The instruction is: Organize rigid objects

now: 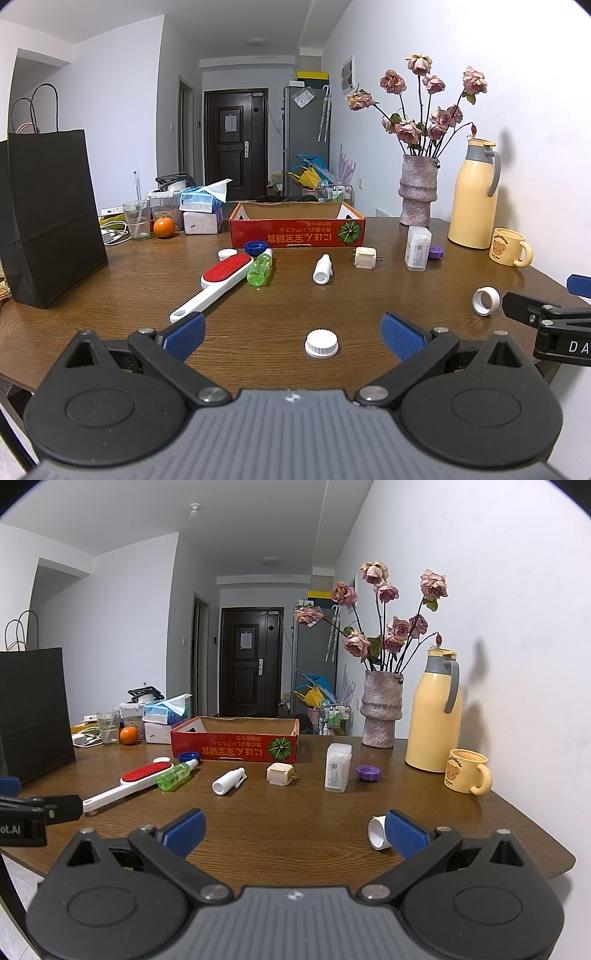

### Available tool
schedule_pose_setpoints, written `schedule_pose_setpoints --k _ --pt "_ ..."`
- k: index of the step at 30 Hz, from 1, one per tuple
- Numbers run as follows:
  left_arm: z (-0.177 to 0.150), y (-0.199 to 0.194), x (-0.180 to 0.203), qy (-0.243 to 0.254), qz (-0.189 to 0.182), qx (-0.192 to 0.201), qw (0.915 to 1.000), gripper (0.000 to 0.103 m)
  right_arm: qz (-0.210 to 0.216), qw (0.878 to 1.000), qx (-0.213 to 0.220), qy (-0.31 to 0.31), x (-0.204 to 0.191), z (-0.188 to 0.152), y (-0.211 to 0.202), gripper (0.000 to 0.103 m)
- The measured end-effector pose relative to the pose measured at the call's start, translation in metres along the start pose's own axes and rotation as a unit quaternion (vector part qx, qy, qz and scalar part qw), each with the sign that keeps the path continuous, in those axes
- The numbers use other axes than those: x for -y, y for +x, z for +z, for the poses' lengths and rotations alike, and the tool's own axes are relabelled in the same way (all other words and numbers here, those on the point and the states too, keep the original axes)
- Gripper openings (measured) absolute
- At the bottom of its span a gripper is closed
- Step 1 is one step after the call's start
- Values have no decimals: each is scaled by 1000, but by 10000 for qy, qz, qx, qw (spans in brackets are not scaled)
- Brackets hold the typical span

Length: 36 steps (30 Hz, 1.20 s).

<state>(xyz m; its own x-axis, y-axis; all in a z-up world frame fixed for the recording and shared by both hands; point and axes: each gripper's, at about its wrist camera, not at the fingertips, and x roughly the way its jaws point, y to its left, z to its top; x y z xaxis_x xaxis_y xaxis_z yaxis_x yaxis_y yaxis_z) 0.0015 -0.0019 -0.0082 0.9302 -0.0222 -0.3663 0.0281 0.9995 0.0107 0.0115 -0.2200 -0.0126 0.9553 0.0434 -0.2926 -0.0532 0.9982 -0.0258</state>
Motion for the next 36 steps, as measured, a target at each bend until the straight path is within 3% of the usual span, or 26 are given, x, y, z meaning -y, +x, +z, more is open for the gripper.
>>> schedule_pose_setpoints --k 16,36 --pt "-2 8 -3 -10 28 -106 9999 103 -2 10000 -32 -34 0 1 2 103" --pt "-6 58 13 85 -8 -410 9991 103 -144 9996 -240 -5 26 -7 38 103"
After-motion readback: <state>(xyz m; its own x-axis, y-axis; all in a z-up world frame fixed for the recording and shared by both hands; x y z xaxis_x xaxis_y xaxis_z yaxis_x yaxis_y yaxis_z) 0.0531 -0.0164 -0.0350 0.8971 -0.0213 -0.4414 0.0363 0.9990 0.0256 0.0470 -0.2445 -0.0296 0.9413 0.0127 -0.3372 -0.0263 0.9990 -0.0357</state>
